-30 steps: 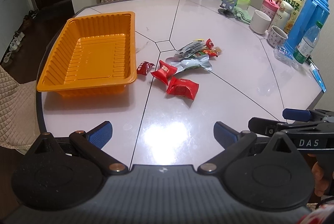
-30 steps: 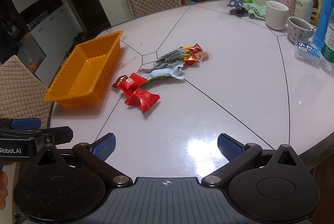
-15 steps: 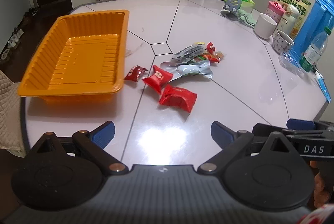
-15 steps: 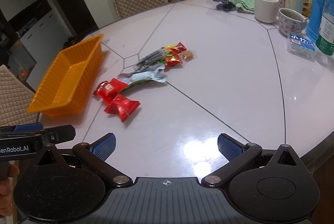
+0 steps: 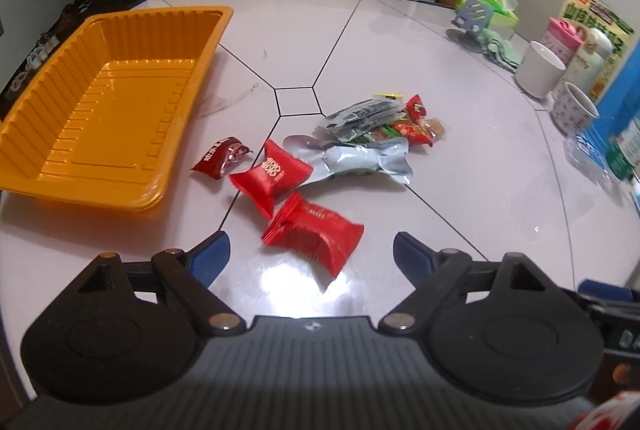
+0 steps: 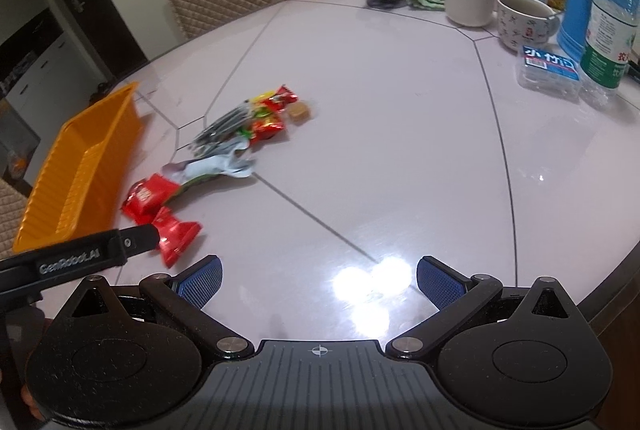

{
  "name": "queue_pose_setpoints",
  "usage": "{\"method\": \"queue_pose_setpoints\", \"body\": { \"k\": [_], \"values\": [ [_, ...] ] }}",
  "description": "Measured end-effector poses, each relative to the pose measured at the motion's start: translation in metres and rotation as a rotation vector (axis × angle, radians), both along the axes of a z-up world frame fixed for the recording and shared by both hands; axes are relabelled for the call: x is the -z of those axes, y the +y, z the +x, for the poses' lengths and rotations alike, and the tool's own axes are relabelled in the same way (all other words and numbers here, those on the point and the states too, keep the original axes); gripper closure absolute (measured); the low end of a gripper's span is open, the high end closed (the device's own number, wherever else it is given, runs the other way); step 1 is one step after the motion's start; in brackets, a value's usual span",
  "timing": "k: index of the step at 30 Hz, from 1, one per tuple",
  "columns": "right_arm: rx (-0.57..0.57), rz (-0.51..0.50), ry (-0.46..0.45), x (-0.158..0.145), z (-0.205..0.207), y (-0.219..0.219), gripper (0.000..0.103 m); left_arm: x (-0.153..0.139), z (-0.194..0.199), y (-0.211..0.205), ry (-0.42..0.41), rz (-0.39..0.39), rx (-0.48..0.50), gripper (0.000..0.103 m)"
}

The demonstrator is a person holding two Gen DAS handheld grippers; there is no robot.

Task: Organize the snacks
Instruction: 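Reach the left tool to the red candy packet and close on it, then carry the red packet in the left tool over the orange tray while the right tool grasps another red packet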

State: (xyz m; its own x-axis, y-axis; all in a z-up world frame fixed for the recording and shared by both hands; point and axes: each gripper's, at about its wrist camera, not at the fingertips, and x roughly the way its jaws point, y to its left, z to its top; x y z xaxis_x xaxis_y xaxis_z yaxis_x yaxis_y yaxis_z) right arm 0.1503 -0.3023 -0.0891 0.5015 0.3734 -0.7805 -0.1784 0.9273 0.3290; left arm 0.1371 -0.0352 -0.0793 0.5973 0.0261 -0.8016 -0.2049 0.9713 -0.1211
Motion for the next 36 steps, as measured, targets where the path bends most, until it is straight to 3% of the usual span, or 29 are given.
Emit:
{"method": "queue_pose_setpoints", "body": {
  "k": [8, 11, 17, 22, 27, 29, 31, 36],
  "values": [
    [0.018, -0.002, 0.025, 0.009, 0.015, -0.005, 0.000, 0.022, 0.033, -0.002, 0.019, 0.053, -0.072, 0.017],
    [0.015, -0.003, 0.037, 0.013, 0.018, -0.003, 0.000, 0.034, 0.041, 0.000, 0.048, 0.085, -0.077, 0.026],
    [0.002, 0.002, 0.055, 0.020, 0.023, 0.002, 0.000, 0.040, 0.028, 0.009, 0.059, 0.086, -0.047, 0.028],
    [-0.006, 0.004, 0.058, 0.023, 0.027, 0.005, 0.000, 0.041, 0.014, 0.013, 0.078, 0.096, 0.010, 0.047],
    [-0.012, 0.000, 0.047, 0.023, 0.029, 0.008, 0.000, 0.040, 0.010, 0.012, 0.062, 0.114, 0.059, 0.053],
    [-0.012, -0.002, 0.044, 0.023, 0.029, 0.008, 0.000, 0.040, 0.010, 0.011, 0.056, 0.115, 0.077, 0.060],
    [-0.012, -0.005, 0.043, 0.022, 0.028, 0.008, 0.000, 0.041, 0.011, 0.010, 0.058, 0.110, 0.102, 0.073],
    [-0.015, -0.008, 0.036, 0.021, 0.026, 0.010, 0.000, 0.039, 0.005, 0.010, 0.049, 0.117, 0.138, 0.077]
  ]
}}
